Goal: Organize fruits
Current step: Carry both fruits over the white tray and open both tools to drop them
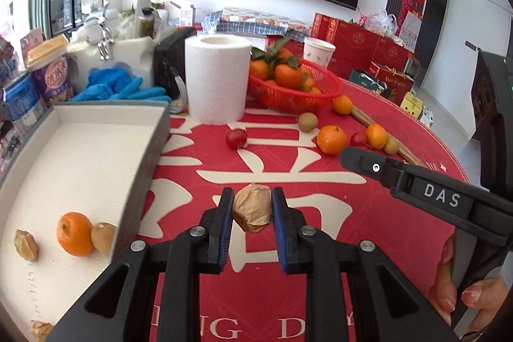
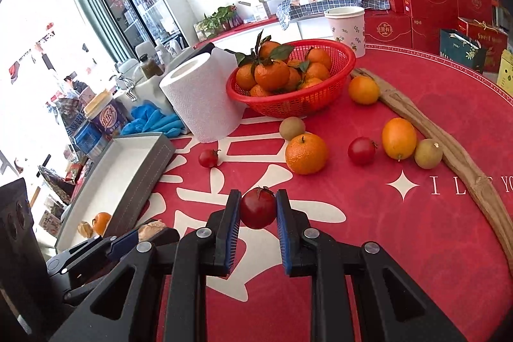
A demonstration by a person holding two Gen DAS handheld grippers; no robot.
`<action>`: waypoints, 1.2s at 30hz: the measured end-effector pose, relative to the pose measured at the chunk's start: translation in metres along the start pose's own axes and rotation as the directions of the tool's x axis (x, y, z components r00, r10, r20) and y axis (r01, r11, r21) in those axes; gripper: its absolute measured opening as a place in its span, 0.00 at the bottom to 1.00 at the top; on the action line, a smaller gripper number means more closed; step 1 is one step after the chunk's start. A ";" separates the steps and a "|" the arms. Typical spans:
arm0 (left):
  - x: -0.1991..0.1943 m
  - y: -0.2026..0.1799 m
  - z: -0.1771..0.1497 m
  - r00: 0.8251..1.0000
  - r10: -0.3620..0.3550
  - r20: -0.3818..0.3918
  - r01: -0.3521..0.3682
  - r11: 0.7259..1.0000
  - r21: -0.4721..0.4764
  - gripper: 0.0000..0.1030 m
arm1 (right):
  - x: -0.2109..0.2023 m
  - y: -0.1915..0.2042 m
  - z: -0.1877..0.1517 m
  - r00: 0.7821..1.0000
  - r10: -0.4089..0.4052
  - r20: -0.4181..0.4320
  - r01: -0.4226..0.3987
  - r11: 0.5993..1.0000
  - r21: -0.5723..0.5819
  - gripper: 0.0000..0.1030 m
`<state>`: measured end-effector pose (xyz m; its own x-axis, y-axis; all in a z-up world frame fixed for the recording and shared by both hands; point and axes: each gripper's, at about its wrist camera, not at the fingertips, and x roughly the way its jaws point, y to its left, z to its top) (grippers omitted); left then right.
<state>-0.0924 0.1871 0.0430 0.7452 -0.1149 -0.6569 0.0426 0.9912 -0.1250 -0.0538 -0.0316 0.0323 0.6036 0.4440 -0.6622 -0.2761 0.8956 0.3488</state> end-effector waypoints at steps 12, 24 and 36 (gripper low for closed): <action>-0.018 0.056 0.008 0.993 0.103 0.051 -0.093 0.982 -0.166 0.25 | 0.008 0.003 -0.003 0.999 0.036 -0.023 -0.036 0.999 -0.001 0.22; -0.043 0.127 0.008 0.966 0.255 0.049 -0.226 0.917 -0.329 0.25 | 0.021 0.064 0.004 0.989 0.122 -0.079 -0.127 0.990 -0.061 0.22; -0.033 0.176 -0.018 0.967 0.239 -0.094 -0.255 0.848 -0.465 0.25 | 0.075 0.170 -0.006 0.946 0.233 -0.225 -0.274 0.946 -0.174 0.22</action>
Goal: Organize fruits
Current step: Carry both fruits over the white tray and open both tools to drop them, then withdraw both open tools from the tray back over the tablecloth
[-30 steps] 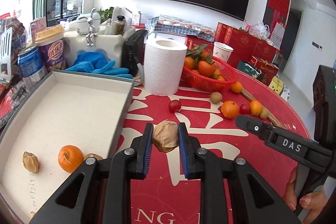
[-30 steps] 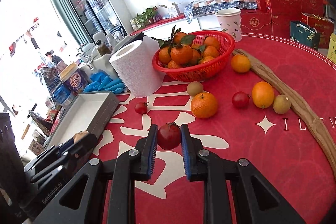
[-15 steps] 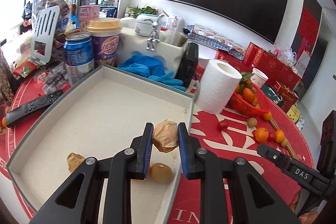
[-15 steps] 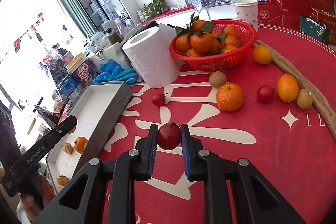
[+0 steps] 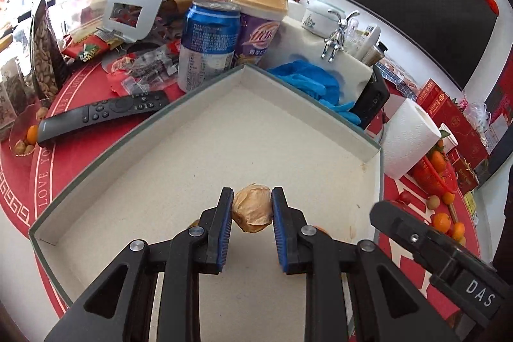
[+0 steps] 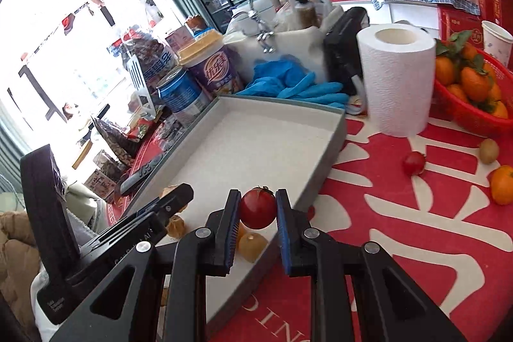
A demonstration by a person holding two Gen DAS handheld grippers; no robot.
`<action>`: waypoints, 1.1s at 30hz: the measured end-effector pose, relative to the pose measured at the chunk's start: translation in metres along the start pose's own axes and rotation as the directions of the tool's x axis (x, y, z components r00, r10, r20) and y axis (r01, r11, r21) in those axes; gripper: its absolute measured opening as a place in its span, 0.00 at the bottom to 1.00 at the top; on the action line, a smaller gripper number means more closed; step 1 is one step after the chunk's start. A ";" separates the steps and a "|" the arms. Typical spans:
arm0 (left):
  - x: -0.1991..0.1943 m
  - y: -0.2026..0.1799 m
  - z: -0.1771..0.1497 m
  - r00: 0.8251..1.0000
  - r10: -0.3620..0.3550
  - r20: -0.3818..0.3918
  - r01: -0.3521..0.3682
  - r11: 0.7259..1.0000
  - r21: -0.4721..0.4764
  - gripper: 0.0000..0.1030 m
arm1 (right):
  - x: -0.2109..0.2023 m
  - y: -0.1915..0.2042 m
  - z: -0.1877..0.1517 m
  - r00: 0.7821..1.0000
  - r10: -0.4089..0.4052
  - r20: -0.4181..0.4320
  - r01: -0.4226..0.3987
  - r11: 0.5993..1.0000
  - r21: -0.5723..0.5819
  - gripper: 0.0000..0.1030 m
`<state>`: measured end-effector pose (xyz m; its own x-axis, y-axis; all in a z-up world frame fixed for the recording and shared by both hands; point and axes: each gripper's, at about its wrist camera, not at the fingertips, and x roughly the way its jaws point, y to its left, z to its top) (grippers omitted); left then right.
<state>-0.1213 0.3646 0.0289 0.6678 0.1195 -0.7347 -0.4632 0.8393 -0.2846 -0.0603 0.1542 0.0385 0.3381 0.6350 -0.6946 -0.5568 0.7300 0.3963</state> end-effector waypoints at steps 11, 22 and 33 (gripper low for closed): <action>-0.005 0.001 -0.003 1.000 -0.007 0.005 0.007 1.000 0.008 0.25 | 0.025 0.013 -0.009 0.995 -0.054 -0.086 0.048 0.996 -0.078 0.22; -0.014 0.012 -0.001 0.998 0.029 0.049 -0.026 0.998 -0.064 0.61 | 0.021 0.014 -0.008 0.998 -0.045 -0.048 0.041 0.996 -0.081 0.26; -0.028 0.008 0.000 0.994 -0.014 0.109 0.022 0.997 -0.073 0.79 | -0.037 -0.013 0.008 0.991 -0.035 0.131 0.030 0.999 0.040 1.00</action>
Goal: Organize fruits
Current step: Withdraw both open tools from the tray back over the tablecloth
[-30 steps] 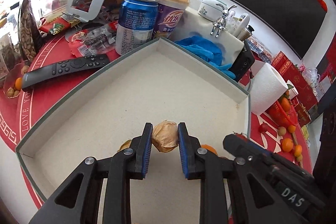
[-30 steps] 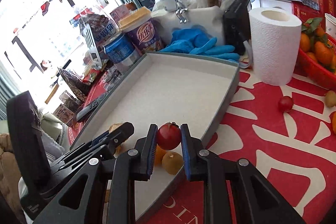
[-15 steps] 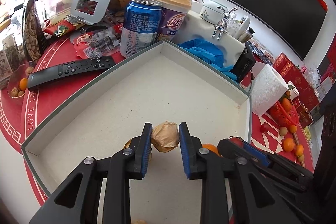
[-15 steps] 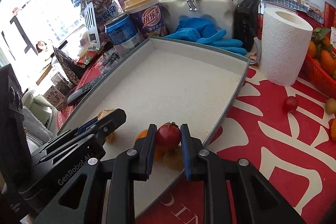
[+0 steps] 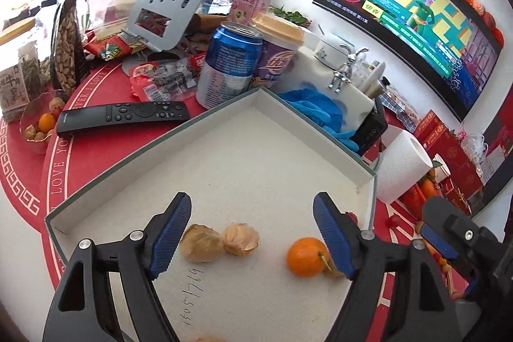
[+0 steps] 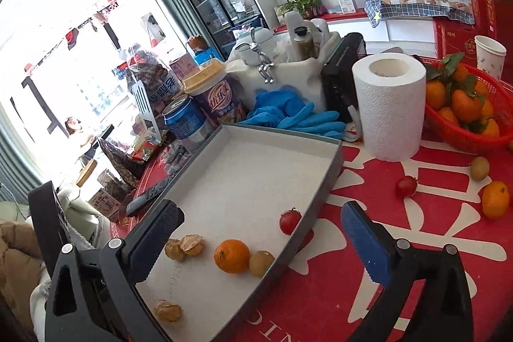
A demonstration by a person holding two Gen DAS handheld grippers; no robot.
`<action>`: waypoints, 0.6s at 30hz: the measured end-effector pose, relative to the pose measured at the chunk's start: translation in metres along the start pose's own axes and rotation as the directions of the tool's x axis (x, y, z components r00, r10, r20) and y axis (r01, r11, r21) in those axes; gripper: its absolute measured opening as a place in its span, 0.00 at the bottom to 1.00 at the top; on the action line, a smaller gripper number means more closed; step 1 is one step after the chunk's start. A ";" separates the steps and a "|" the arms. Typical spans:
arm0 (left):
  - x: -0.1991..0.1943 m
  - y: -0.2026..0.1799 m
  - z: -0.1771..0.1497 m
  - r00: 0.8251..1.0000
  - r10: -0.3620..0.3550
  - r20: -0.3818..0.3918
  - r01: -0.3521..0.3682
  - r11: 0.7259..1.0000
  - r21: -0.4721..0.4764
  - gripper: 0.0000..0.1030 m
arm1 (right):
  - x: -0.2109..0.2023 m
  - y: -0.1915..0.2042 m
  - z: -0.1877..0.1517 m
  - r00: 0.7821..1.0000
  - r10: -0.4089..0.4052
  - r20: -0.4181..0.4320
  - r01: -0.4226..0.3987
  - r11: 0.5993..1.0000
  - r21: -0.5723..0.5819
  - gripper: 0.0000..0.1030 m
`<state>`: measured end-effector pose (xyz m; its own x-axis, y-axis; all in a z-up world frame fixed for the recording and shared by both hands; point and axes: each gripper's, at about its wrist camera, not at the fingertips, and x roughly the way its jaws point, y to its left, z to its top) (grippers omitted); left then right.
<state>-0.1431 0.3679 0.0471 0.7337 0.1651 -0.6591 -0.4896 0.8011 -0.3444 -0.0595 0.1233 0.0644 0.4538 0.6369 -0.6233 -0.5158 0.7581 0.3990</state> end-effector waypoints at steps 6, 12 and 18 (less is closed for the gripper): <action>-0.014 -0.042 -0.013 0.996 -0.069 0.048 0.059 0.981 0.184 0.80 | -0.014 -0.037 -0.012 0.990 -0.133 -0.045 0.136 0.989 0.057 1.00; -0.025 -0.081 -0.032 0.985 -0.168 0.044 0.143 0.928 0.345 0.82 | -0.039 -0.088 -0.032 0.966 -0.240 -0.099 0.252 0.958 0.140 1.00; -0.019 -0.105 -0.050 0.977 -0.211 -0.037 0.206 0.879 0.429 0.82 | -0.066 -0.132 -0.055 0.913 -0.379 -0.149 0.402 0.897 0.183 1.00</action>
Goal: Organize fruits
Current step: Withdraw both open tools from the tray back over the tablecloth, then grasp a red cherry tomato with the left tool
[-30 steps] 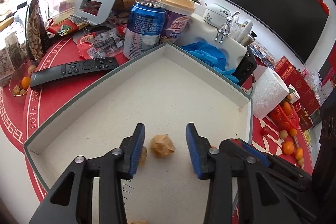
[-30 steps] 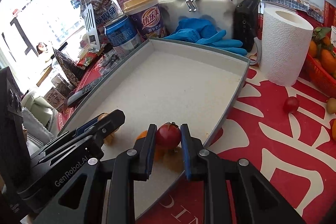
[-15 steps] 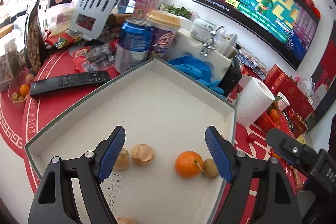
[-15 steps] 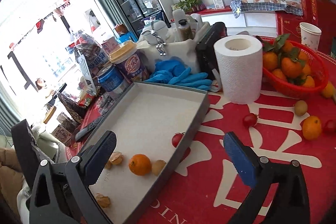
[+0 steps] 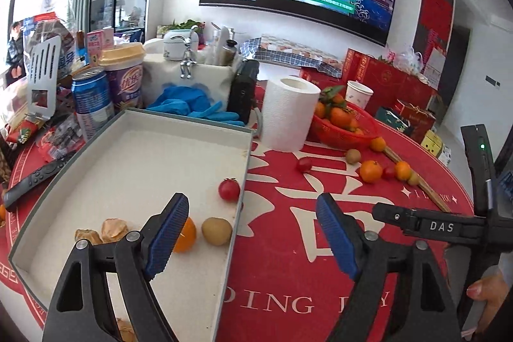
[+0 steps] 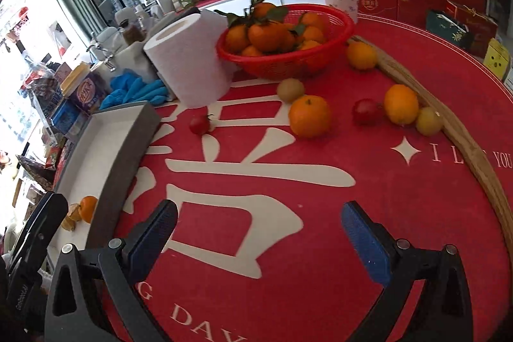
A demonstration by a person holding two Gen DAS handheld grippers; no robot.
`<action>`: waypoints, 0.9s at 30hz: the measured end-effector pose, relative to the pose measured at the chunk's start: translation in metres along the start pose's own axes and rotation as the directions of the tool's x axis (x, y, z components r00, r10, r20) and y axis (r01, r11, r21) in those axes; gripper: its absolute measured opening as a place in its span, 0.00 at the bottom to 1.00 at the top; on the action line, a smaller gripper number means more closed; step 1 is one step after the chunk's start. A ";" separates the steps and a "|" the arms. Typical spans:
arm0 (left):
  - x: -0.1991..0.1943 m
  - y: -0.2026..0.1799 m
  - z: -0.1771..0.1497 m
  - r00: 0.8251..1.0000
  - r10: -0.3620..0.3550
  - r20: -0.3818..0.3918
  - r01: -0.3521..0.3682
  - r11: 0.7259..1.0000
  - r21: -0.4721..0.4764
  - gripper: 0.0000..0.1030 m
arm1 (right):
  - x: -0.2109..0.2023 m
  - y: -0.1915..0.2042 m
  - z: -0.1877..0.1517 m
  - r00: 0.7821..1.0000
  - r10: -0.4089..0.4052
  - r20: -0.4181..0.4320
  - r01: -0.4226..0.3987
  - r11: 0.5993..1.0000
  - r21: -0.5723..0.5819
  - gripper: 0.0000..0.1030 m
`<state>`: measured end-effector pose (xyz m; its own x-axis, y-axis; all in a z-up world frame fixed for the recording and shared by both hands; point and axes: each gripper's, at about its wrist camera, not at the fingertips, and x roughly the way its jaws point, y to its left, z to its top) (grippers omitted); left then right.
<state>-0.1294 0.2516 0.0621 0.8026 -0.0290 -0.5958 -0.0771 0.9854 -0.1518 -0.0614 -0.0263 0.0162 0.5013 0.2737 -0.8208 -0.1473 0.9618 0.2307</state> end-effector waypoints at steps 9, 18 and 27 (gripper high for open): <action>0.023 -0.043 -0.020 0.995 -0.032 -0.099 0.045 0.990 0.132 0.82 | -0.004 -0.033 -0.021 0.986 -0.164 -0.004 0.164 0.985 -0.063 1.00; 0.055 -0.071 -0.023 0.976 0.000 -0.219 0.045 0.979 0.197 0.82 | -0.001 -0.028 -0.027 0.983 -0.178 0.035 0.181 0.968 -0.176 1.00; 0.122 -0.094 0.028 0.953 0.046 -0.299 0.014 0.980 0.198 0.82 | -0.002 -0.029 -0.029 0.985 -0.172 0.031 0.175 0.967 -0.185 1.00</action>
<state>-0.0078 0.1606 0.0263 0.5847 -0.0321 -0.8106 0.0530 0.9986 -0.0013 -0.0829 -0.0551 -0.0041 0.5452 0.1043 -0.8318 -0.2129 0.9769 -0.0171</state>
